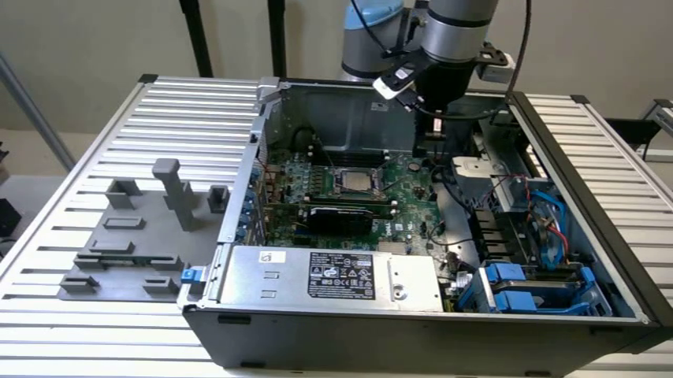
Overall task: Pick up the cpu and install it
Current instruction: 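Close the cpu cover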
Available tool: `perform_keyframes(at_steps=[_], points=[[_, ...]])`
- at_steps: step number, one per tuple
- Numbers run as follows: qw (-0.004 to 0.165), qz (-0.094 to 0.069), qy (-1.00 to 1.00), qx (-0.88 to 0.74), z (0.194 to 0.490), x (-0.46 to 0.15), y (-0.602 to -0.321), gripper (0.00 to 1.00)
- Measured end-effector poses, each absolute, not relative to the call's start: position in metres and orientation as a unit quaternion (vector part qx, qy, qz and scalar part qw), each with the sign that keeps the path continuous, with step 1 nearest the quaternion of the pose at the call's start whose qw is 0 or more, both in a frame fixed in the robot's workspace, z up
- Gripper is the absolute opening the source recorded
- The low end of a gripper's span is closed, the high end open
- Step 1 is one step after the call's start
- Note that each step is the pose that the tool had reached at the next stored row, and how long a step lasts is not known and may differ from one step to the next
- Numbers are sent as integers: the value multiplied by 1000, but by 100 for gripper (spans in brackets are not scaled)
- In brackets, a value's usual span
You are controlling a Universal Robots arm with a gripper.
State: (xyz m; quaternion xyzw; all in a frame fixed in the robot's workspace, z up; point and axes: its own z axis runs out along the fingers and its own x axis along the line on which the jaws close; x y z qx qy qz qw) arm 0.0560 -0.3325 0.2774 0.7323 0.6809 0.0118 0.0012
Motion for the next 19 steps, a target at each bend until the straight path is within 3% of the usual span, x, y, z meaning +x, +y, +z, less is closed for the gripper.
perform_keyframes(at_steps=[19], points=[[0,11,681,732,246,65,-332,11]])
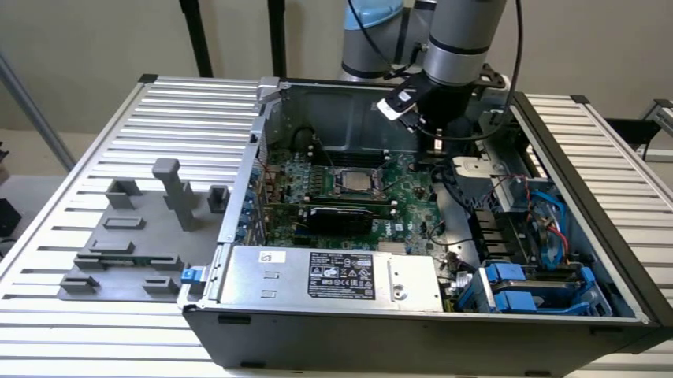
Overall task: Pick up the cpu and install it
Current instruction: 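Close the cpu cover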
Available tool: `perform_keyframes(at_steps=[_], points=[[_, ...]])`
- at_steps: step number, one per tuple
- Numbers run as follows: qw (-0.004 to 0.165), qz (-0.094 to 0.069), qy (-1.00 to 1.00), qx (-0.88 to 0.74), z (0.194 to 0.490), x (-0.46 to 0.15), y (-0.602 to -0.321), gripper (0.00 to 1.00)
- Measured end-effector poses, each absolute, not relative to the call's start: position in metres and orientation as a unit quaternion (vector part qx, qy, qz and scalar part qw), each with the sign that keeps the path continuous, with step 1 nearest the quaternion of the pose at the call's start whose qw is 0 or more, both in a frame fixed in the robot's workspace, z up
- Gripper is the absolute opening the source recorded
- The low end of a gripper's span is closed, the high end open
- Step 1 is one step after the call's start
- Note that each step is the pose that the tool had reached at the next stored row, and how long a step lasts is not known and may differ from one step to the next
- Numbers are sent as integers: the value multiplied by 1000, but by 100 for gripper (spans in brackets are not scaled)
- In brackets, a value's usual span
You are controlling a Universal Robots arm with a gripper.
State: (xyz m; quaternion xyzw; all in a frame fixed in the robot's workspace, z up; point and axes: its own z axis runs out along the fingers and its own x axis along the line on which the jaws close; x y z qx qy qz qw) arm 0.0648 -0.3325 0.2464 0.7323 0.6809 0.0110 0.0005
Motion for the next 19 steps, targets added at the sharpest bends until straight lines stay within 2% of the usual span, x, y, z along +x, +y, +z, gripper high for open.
perform_keyframes(at_steps=[2,13,19], points=[[-7,3,681,732,246,64,-332,11],[-74,-69,677,729,246,62,-332,11],[-95,-91,675,726,246,48,-332,11]])
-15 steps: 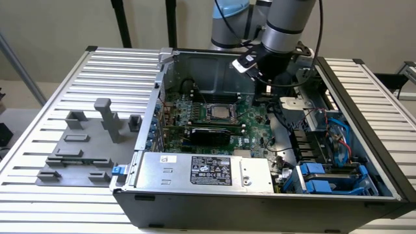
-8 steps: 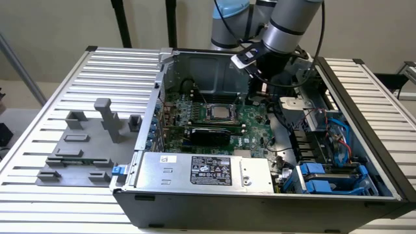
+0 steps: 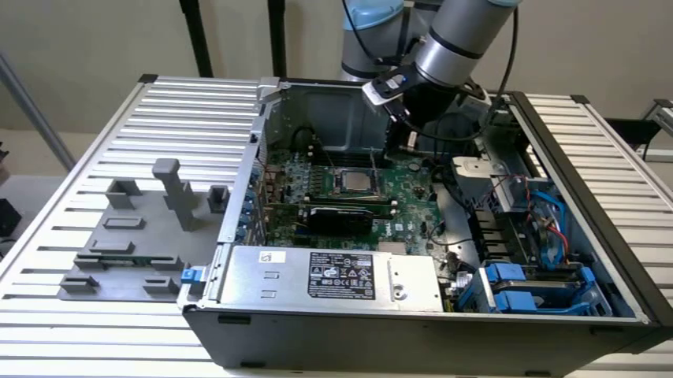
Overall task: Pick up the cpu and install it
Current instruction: 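Close the cpu cover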
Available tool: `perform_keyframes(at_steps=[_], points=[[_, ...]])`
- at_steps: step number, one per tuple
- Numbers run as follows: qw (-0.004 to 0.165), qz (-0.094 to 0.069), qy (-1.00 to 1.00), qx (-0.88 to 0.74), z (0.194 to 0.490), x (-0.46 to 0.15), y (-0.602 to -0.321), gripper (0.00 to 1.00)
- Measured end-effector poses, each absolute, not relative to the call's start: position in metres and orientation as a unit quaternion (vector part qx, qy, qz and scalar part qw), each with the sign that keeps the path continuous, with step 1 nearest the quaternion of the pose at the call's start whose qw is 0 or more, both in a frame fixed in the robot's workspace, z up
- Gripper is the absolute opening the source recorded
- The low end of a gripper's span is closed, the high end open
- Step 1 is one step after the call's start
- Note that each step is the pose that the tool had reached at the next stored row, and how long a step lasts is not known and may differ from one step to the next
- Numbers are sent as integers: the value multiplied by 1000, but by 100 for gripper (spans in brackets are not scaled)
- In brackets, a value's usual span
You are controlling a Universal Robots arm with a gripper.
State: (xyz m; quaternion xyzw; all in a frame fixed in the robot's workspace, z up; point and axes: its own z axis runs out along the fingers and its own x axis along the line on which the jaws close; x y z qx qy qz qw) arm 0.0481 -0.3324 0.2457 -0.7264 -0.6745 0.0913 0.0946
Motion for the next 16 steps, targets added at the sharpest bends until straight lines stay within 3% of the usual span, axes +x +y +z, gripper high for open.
perform_keyframes(at_steps=[9,16], points=[[109,107,-672,-724,242,13,-332,11],[110,109,-672,-724,231,-15,-332,11]])
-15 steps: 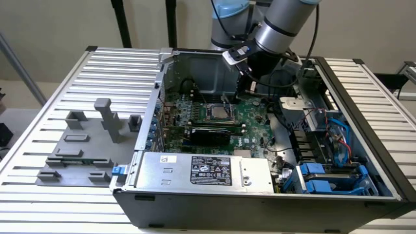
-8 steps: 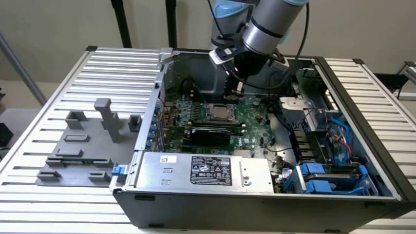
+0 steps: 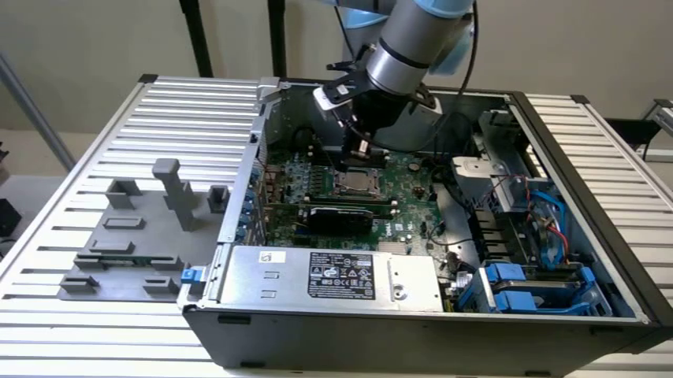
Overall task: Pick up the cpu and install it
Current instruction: 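Close the cpu cover, then install the first cpu locking lever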
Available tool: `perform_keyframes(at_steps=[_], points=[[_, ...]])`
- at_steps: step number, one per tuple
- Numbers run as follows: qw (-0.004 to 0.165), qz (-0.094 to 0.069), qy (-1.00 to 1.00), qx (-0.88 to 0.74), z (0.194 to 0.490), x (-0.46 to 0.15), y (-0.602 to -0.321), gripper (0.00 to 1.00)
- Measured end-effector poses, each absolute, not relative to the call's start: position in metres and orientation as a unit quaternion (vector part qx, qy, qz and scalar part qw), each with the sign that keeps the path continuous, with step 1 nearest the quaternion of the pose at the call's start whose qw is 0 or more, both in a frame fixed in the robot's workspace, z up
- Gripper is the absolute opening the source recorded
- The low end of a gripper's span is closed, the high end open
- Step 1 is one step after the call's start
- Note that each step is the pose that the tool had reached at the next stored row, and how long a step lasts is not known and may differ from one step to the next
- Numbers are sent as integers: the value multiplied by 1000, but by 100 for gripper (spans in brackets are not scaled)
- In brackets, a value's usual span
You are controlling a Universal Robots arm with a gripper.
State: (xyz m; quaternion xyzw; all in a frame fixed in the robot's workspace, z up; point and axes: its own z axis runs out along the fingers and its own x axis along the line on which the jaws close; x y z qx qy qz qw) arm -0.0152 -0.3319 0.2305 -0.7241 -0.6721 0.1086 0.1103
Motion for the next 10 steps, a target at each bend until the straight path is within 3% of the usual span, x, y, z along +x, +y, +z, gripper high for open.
perform_keyframes(at_steps=[10], points=[[111,109,-672,-724,228,-28,-332,11]])
